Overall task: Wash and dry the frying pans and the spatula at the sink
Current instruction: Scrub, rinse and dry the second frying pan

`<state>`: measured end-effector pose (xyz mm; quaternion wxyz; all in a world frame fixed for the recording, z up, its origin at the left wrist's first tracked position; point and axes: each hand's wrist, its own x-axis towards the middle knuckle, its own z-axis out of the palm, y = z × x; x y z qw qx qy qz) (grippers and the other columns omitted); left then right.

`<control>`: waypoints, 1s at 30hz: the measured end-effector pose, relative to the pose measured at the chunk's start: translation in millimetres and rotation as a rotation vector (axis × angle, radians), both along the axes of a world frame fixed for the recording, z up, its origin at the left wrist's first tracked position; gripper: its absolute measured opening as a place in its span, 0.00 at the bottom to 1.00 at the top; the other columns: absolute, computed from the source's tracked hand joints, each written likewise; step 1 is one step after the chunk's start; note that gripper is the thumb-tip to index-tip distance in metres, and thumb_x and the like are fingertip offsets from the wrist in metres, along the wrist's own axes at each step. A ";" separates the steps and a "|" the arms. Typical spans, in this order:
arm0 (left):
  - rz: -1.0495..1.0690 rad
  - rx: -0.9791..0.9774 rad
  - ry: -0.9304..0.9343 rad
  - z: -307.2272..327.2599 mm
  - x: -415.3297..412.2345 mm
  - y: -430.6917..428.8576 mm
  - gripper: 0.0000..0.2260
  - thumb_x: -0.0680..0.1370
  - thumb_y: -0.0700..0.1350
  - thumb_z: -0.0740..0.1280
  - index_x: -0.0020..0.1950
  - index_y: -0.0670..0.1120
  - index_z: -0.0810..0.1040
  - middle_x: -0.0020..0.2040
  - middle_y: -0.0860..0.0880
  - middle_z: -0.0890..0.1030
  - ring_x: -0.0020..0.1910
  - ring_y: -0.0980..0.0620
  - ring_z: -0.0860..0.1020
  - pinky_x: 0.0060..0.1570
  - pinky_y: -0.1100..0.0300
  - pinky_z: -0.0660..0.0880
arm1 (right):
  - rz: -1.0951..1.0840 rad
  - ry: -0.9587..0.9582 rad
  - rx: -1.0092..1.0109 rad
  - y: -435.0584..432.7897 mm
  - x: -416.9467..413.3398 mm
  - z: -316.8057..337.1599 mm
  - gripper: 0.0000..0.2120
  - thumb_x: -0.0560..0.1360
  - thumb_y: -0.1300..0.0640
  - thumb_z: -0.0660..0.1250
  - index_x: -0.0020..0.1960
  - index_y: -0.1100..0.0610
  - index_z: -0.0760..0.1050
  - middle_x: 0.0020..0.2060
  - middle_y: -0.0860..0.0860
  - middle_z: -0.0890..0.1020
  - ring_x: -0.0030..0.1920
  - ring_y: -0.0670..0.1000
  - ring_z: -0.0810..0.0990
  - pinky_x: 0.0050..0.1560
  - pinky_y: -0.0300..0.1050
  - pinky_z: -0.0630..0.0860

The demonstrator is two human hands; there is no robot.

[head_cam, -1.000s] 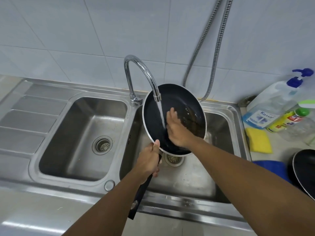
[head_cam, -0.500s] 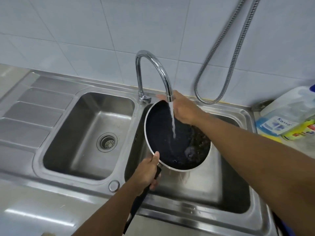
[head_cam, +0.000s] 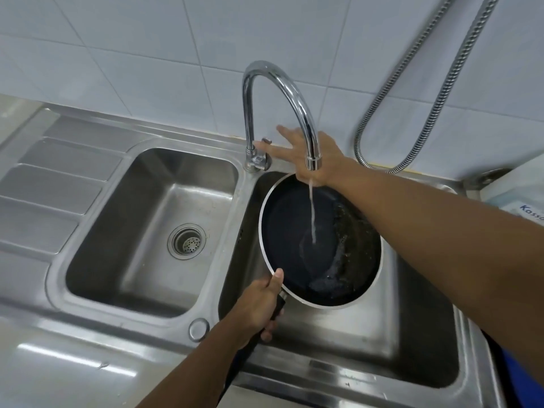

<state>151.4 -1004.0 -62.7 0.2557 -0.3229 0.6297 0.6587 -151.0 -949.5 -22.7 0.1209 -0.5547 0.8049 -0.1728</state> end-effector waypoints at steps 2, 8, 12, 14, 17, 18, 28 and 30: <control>0.005 -0.009 0.012 -0.3 -1.7 1.6 0.21 0.85 0.63 0.52 0.63 0.50 0.73 0.40 0.41 0.74 0.24 0.54 0.67 0.24 0.61 0.66 | -0.184 0.110 0.064 3.4 21.2 18.7 0.47 0.76 0.65 0.62 0.77 0.28 0.42 0.82 0.54 0.55 0.74 0.59 0.67 0.63 0.57 0.75; 0.022 -0.040 0.058 6.6 -9.3 5.9 0.23 0.85 0.64 0.52 0.60 0.47 0.75 0.39 0.41 0.74 0.23 0.52 0.66 0.23 0.62 0.65 | -0.430 -0.081 -0.103 42.7 46.4 5.2 0.32 0.76 0.69 0.54 0.77 0.50 0.66 0.69 0.53 0.72 0.67 0.53 0.72 0.71 0.43 0.65; 0.029 -0.122 0.092 21.7 -13.3 8.5 0.21 0.85 0.62 0.54 0.56 0.46 0.75 0.33 0.46 0.72 0.23 0.52 0.67 0.24 0.62 0.65 | -0.642 -0.055 -0.213 98.3 77.6 -10.7 0.29 0.74 0.71 0.59 0.74 0.59 0.70 0.67 0.54 0.74 0.68 0.51 0.71 0.73 0.41 0.65; 0.022 -0.187 0.121 29.9 -13.7 10.5 0.20 0.85 0.61 0.54 0.56 0.46 0.75 0.33 0.46 0.72 0.24 0.51 0.68 0.24 0.61 0.66 | -0.760 -0.104 -0.211 119.6 98.2 -13.5 0.28 0.73 0.72 0.60 0.73 0.60 0.71 0.68 0.56 0.74 0.69 0.52 0.72 0.74 0.44 0.66; -0.010 -0.290 0.164 41.0 -13.2 14.4 0.20 0.85 0.61 0.55 0.58 0.46 0.75 0.36 0.45 0.74 0.26 0.50 0.71 0.25 0.59 0.69 | -0.903 -0.270 -0.110 142.5 128.2 -11.1 0.26 0.74 0.71 0.60 0.72 0.59 0.72 0.67 0.56 0.75 0.69 0.55 0.72 0.70 0.38 0.63; -0.018 -0.321 0.176 44.2 -13.0 16.0 0.20 0.85 0.61 0.55 0.58 0.46 0.75 0.37 0.45 0.75 0.25 0.50 0.71 0.25 0.59 0.69 | -0.949 -0.323 -0.066 149.9 137.1 -12.9 0.25 0.75 0.71 0.60 0.71 0.59 0.72 0.67 0.56 0.75 0.68 0.55 0.73 0.68 0.38 0.63; -0.044 -0.474 0.192 75.0 -2.1 38.7 0.16 0.83 0.59 0.62 0.57 0.46 0.73 0.45 0.43 0.79 0.31 0.49 0.74 0.24 0.59 0.72 | -0.895 -0.495 0.061 194.1 201.9 23.9 0.17 0.77 0.69 0.63 0.65 0.66 0.77 0.62 0.59 0.80 0.64 0.59 0.77 0.61 0.47 0.73; -0.083 -0.500 0.195 79.6 0.0 45.8 0.15 0.83 0.58 0.62 0.58 0.47 0.71 0.46 0.43 0.78 0.35 0.49 0.75 0.26 0.59 0.72 | -0.868 -0.480 0.131 201.9 202.6 20.8 0.22 0.78 0.68 0.62 0.72 0.64 0.71 0.69 0.59 0.75 0.71 0.59 0.72 0.67 0.46 0.69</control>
